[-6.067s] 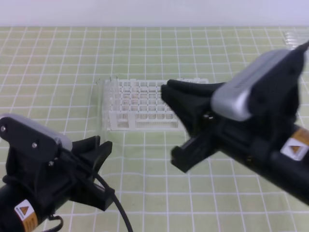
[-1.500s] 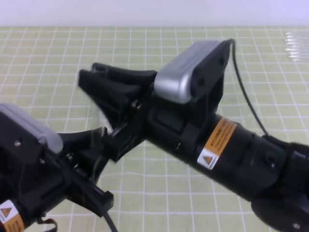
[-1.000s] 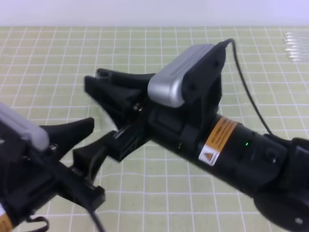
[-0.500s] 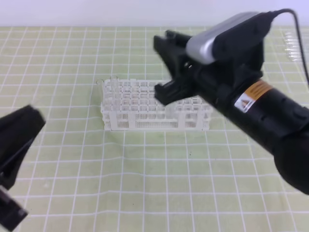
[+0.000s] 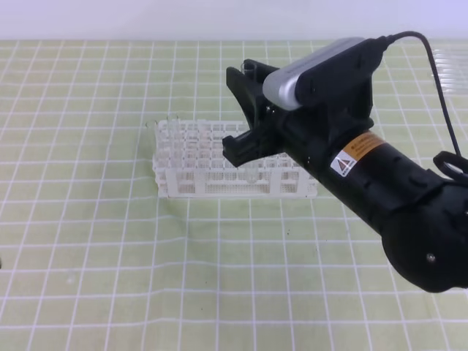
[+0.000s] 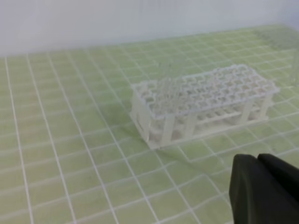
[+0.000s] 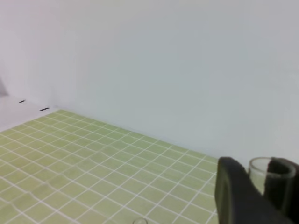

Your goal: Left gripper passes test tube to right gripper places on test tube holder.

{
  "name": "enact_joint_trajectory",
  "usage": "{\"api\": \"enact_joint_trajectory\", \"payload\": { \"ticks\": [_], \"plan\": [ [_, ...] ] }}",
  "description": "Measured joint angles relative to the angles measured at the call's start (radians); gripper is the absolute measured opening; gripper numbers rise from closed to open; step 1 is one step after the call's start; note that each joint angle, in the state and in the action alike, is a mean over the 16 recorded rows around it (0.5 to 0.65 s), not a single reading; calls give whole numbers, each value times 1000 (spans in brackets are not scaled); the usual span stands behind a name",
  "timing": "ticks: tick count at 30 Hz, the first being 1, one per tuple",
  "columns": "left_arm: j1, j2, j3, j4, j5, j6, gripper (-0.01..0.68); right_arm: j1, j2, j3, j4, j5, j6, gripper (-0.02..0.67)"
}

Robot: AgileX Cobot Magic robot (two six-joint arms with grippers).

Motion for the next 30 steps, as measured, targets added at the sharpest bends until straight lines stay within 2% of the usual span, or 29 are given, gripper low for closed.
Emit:
{"api": "enact_joint_trajectory", "payload": {
  "ticks": [7,14,23,30],
  "plan": [
    [0,-146,6,-169,93,148,-2,1,19,0,-9,-16,7,97],
    [0,-223,74,-217,-84,196,-2,4,19,0,-23,-23,21,97],
    [0,-221,274,-225,-379,197,-2,7,19,0,-46,-31,41,97],
    [1,-222,387,-234,-388,185,-2,7,21,0,-58,-52,46,97]
  ]
}}
